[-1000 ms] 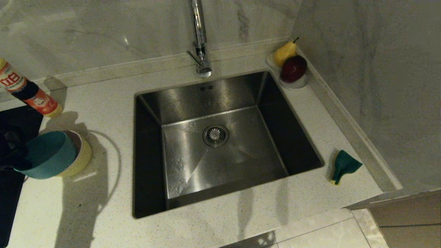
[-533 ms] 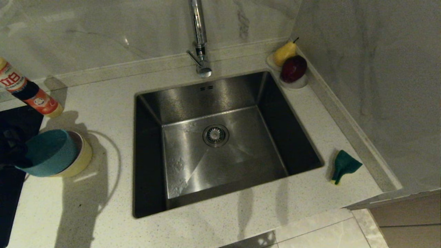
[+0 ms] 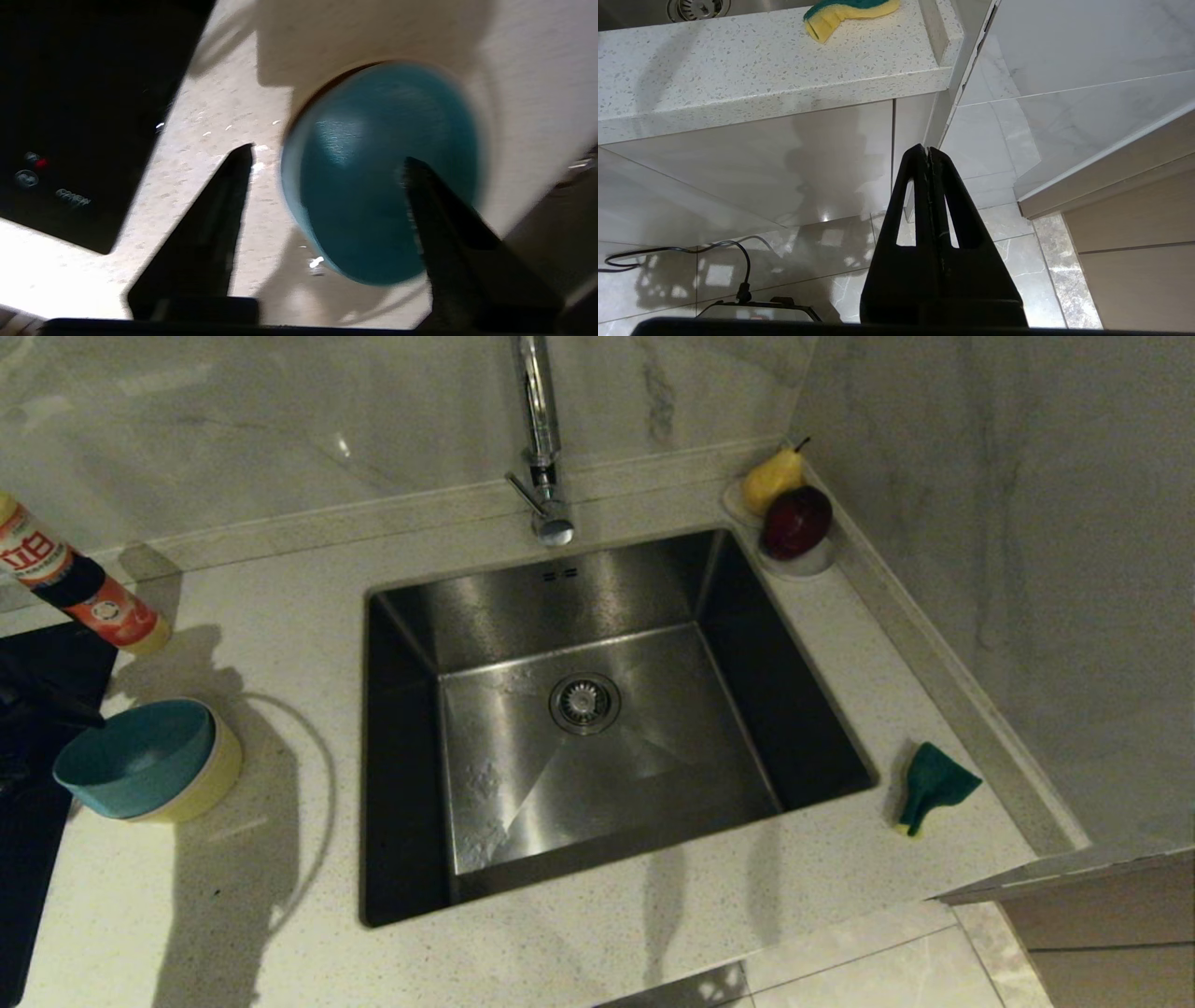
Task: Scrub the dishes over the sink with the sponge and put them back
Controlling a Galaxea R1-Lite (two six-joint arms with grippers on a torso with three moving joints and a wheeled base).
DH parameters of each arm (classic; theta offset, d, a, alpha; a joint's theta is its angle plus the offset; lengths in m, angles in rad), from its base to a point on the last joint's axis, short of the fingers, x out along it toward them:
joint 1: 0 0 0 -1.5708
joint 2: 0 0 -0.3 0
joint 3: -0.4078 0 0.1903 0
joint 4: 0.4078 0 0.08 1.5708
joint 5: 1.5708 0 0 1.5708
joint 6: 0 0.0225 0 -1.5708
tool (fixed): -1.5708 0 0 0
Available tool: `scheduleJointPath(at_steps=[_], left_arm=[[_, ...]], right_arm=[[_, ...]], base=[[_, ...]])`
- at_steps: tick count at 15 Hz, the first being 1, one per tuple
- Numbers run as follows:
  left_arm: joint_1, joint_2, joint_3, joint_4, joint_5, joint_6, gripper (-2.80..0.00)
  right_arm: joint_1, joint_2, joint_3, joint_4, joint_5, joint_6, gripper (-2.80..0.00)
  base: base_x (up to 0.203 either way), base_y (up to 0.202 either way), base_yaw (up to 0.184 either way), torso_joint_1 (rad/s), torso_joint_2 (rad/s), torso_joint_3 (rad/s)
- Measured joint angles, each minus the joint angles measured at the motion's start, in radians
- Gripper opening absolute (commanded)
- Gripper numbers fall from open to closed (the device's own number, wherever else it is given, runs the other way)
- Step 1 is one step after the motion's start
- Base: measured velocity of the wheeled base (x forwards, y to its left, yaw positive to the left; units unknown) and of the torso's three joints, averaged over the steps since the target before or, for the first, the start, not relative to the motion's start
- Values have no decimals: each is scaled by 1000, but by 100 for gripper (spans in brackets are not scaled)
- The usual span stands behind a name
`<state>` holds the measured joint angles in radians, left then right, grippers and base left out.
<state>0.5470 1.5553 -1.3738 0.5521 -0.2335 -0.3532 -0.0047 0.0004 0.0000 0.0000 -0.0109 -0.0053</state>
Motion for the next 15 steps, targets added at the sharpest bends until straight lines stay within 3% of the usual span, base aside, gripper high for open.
scheduleJointPath(at_steps=[3,4,6,10,15], left_arm=[[0,-74,-38,5,-102,-17,0],[0,-106,-46,4,-138,-10,-280],[-7,-152,-56,6,-178,36,-280],[-27,-210,-65,-3,-177,125,-280],[-59,-299,-66,-4,-170,351,-280]], right_arm=[[0,0,0,0,0,0,-280],[0,0,0,0,0,0,-280],[0,0,0,0,0,0,-280],[0,0,0,0,-1,0,-280],[0,0,0,0,-1,0,-280]], base=[[0,0,0,0,0,0],[0,0,0,0,0,0],[0,0,0,0,0,0],[0,0,0,0,0,0],[0,0,0,0,0,0]])
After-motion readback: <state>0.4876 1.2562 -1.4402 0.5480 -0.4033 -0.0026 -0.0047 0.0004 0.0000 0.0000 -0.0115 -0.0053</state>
